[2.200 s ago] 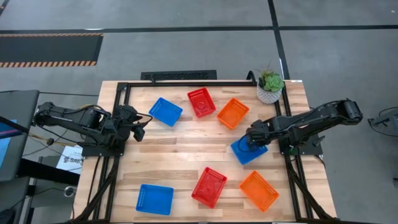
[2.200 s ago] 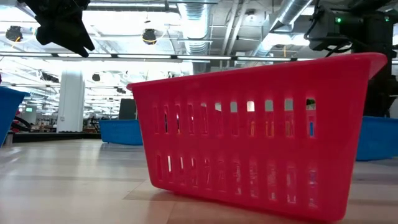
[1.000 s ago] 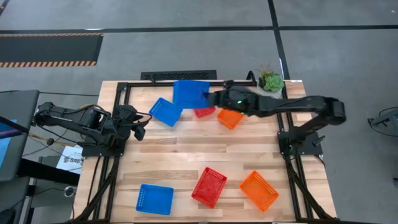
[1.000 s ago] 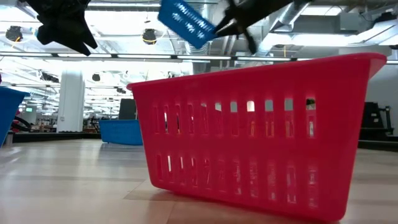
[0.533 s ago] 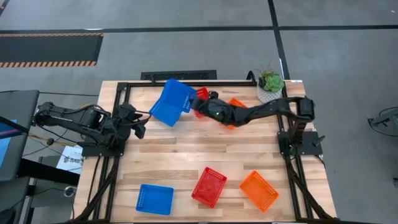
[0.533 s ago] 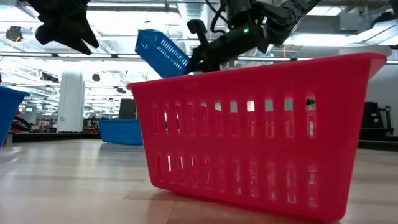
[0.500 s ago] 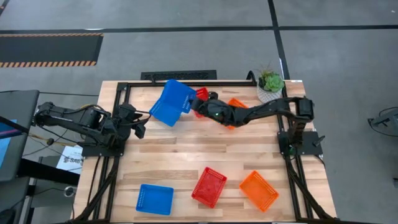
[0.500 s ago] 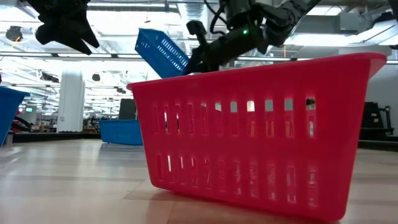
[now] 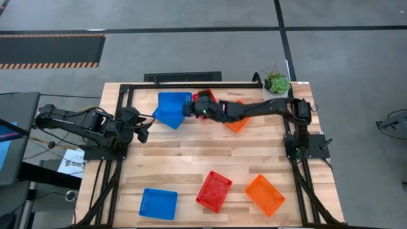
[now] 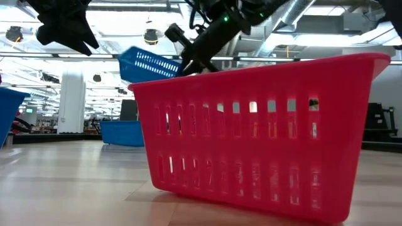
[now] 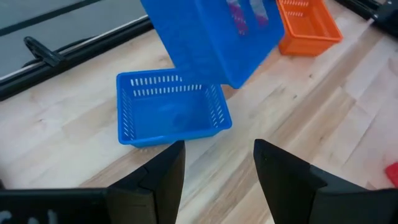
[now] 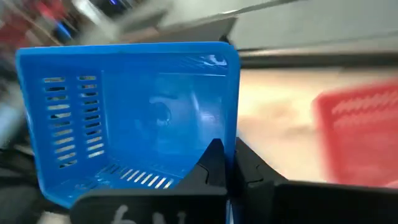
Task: Stack baskets by color
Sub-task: Stack the middle blue bin on the top blue bin
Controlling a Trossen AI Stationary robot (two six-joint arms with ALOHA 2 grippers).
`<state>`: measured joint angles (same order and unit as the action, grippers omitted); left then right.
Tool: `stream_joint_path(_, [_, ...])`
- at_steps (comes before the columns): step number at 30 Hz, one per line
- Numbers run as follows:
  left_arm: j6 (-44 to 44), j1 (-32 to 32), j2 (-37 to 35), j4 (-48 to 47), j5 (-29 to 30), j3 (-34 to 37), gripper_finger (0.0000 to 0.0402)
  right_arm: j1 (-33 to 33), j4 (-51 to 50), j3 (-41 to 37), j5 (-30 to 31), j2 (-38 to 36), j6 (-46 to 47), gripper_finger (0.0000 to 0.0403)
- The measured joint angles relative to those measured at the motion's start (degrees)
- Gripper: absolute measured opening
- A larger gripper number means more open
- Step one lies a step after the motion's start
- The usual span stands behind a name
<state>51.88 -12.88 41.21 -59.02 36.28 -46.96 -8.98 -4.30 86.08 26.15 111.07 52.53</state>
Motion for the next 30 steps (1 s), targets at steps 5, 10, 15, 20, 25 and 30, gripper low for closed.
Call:
stream_joint_path(5, [-0.72,0.01,0.0,-0.08,-1.33,0.0,0.018,-3.59,-13.24,10.12,-1.58,-0.07,-22.25,0.0003])
stream_joint_path(10, [-0.83,0.0,0.0,-0.16,-1.9,0.0,0.018,-7.51,-18.11,18.84,-8.89,-0.02,-44.9,0.0003])
stream_joint_path(15, [-0.82,0.01,0.0,-0.2,-3.1,0.0,0.018,-10.83,-21.6,25.41,-15.28,-0.09,-66.56,0.0003])
stream_joint_path(20, [-0.39,0.0,0.0,-0.22,-4.14,0.0,0.018,-13.73,-21.42,27.46,-21.14,-0.11,-79.07,0.0003])
stream_joint_path(25, [-0.36,0.0,0.0,-0.22,-4.14,0.0,0.018,-15.28,-21.41,27.44,-28.19,0.27,-91.32,0.0003])
stream_joint_path(30, [-0.33,0.01,0.01,-0.22,-4.16,0.0,0.018,-14.23,-18.6,27.49,-32.25,2.93,-102.36,0.0003])
